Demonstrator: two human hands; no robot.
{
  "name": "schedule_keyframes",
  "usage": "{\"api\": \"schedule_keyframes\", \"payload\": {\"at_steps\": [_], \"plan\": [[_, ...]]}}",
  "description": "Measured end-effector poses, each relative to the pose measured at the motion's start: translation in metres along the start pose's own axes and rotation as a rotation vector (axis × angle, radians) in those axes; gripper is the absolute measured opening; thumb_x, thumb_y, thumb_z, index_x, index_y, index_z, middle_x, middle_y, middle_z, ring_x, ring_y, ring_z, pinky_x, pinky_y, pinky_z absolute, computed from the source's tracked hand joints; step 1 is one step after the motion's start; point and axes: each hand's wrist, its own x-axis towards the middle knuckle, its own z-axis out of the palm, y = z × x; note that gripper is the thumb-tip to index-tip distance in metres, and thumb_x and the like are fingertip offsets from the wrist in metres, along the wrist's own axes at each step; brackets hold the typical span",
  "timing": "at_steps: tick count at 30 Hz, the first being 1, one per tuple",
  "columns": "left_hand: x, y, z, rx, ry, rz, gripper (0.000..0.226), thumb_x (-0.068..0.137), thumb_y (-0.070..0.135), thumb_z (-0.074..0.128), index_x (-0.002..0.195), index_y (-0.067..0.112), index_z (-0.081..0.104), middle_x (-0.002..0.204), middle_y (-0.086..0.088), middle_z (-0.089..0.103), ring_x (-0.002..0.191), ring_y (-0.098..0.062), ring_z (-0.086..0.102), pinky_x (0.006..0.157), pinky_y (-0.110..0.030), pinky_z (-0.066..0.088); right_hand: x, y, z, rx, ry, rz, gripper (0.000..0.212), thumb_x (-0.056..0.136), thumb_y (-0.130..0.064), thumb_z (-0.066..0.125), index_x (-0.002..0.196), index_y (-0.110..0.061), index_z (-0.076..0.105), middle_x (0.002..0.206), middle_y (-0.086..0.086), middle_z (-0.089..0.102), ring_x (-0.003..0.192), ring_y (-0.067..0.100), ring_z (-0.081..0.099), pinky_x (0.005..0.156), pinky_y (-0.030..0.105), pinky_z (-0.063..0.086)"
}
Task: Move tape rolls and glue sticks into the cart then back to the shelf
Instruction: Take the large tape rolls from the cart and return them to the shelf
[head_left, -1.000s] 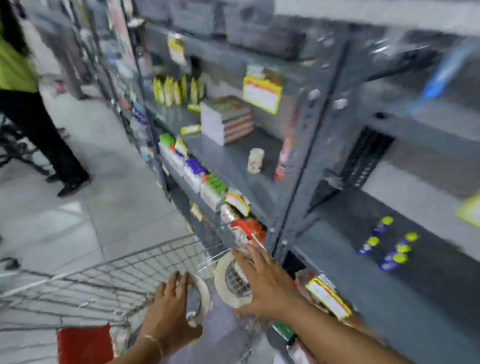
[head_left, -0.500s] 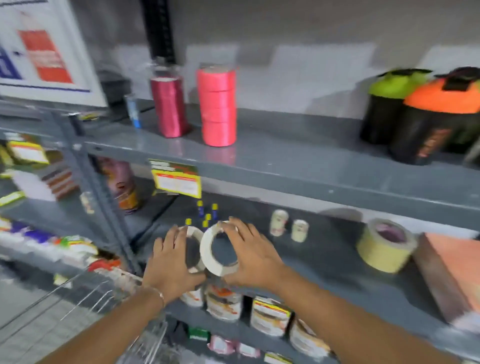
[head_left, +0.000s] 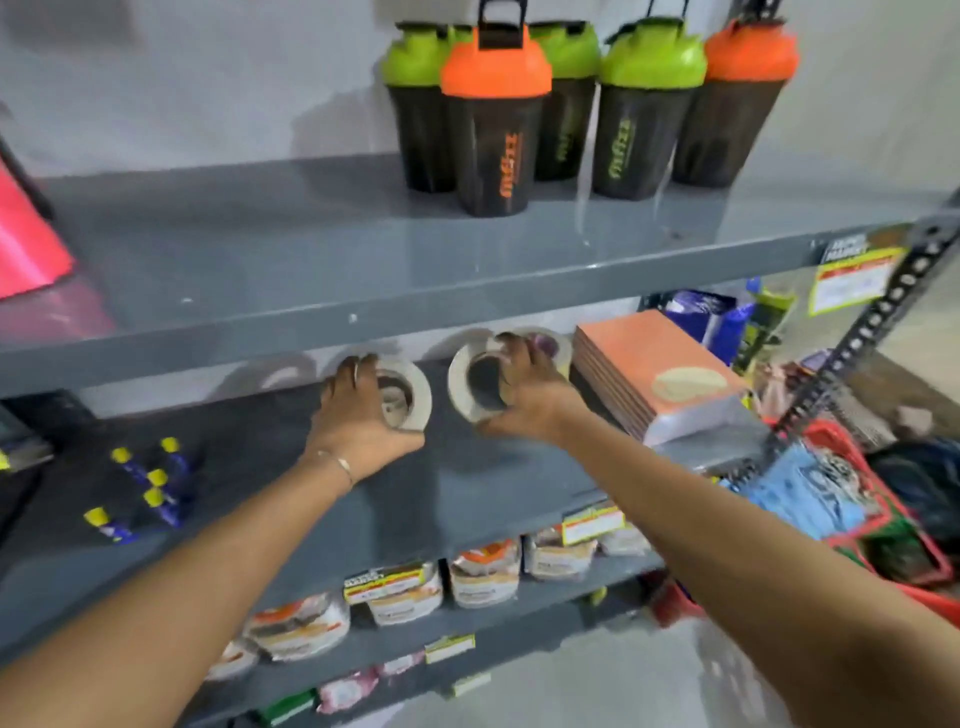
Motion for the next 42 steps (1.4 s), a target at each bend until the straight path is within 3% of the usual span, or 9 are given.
{"api": "schedule_keyframes", "payload": {"at_steps": [4, 10, 17, 21, 26, 31, 36, 40, 42], "plan": [[0.015, 0.029, 0.025, 0.012, -0.015, 0.025, 0.118, 0.041, 0.062, 0.069, 0.14, 0.019, 0.022, 0.143, -0.007, 0.037, 0.127, -0.034, 0.038, 0.106, -0.044, 0.037, 0.028, 0.048, -0.016, 0.167, 0.028, 0.193, 0.12, 0.043, -0.052, 0.083, 0.14, -0.031, 0.014, 0.132, 0.01, 0.051, 0.124, 0.034, 0.046, 0.103, 0.044, 0.042], [0.036, 0.049, 0.046, -0.05, 0.03, -0.005, 0.116, 0.045, 0.057, 0.076, 0.141, 0.02, 0.023, 0.142, -0.003, 0.037, 0.127, -0.031, 0.037, 0.104, -0.041, 0.038, 0.072, 0.086, -0.018, 0.285, 0.051, 0.208, 0.116, 0.041, -0.055, 0.082, 0.132, -0.032, 0.015, 0.124, 0.006, 0.058, 0.116, 0.035, 0.052, 0.093, 0.042, 0.049], [0.053, 0.059, 0.055, -0.111, 0.116, -0.075, 0.116, 0.044, 0.062, 0.073, 0.14, 0.022, 0.023, 0.14, -0.002, 0.041, 0.125, -0.032, 0.038, 0.101, -0.043, 0.042, 0.107, 0.1, -0.004, 0.226, -0.101, 0.264, 0.113, 0.035, -0.066, 0.076, 0.124, -0.043, 0.01, 0.103, 0.005, 0.063, 0.104, 0.034, 0.055, 0.085, 0.041, 0.05], [0.058, 0.072, 0.053, -0.148, 0.128, -0.06, 0.112, 0.049, 0.058, 0.076, 0.14, 0.02, 0.024, 0.14, -0.003, 0.042, 0.124, -0.032, 0.039, 0.101, -0.039, 0.039, 0.108, 0.109, 0.004, 0.211, -0.109, 0.268, 0.121, 0.026, -0.076, 0.075, 0.126, -0.046, 0.012, 0.111, 0.011, 0.06, 0.104, 0.038, 0.056, 0.09, 0.045, 0.051], [0.067, 0.108, 0.054, -0.214, 0.079, -0.052, 0.106, 0.05, 0.058, 0.077, 0.136, 0.024, 0.026, 0.134, -0.003, 0.047, 0.121, -0.031, 0.041, 0.099, -0.039, 0.043, 0.102, 0.114, -0.006, 0.285, -0.116, 0.245, 0.129, 0.037, -0.071, 0.077, 0.14, -0.041, 0.005, 0.134, 0.013, 0.049, 0.129, 0.036, 0.04, 0.104, 0.048, 0.033], [0.089, 0.16, 0.064, -0.254, -0.021, -0.017, 0.09, 0.044, 0.062, 0.075, 0.119, 0.024, 0.041, 0.116, -0.004, 0.055, 0.109, -0.027, 0.05, 0.087, -0.036, 0.049, 0.095, 0.134, -0.021, 0.597, 0.051, 0.31, 0.097, 0.057, -0.073, 0.061, 0.137, -0.043, 0.014, 0.142, 0.016, 0.045, 0.13, 0.038, 0.042, 0.105, 0.053, 0.038], [0.11, 0.2, 0.089, -0.333, -0.065, -0.036, 0.043, 0.046, 0.065, 0.072, 0.077, 0.037, 0.059, 0.084, 0.015, 0.065, 0.086, -0.017, 0.064, 0.079, -0.028, 0.055, 0.082, 0.163, -0.039, 0.719, 0.12, 0.289, 0.073, 0.069, -0.063, 0.057, 0.132, -0.047, 0.022, 0.146, 0.006, 0.043, 0.132, 0.033, 0.042, 0.106, 0.055, 0.037], [0.119, 0.213, 0.106, -0.225, -0.122, -0.068, 0.047, 0.057, 0.062, 0.071, 0.081, 0.028, 0.05, 0.095, 0.001, 0.056, 0.095, -0.028, 0.056, 0.088, -0.031, 0.048, 0.075, 0.182, -0.045, 0.76, 0.117, 0.273, 0.067, 0.074, -0.058, 0.057, 0.131, -0.049, 0.023, 0.146, 0.005, 0.043, 0.134, 0.025, 0.041, 0.109, 0.054, 0.035], [0.121, 0.213, 0.11, -0.18, -0.143, -0.108, 0.062, 0.061, 0.063, 0.069, 0.102, 0.023, 0.046, 0.106, -0.01, 0.053, 0.108, -0.035, 0.052, 0.093, -0.037, 0.045, 0.069, 0.186, -0.048, 0.801, 0.126, 0.275, 0.071, 0.074, -0.056, 0.058, 0.136, -0.044, 0.025, 0.144, 0.006, 0.046, 0.133, 0.022, 0.043, 0.109, 0.052, 0.036]]}}
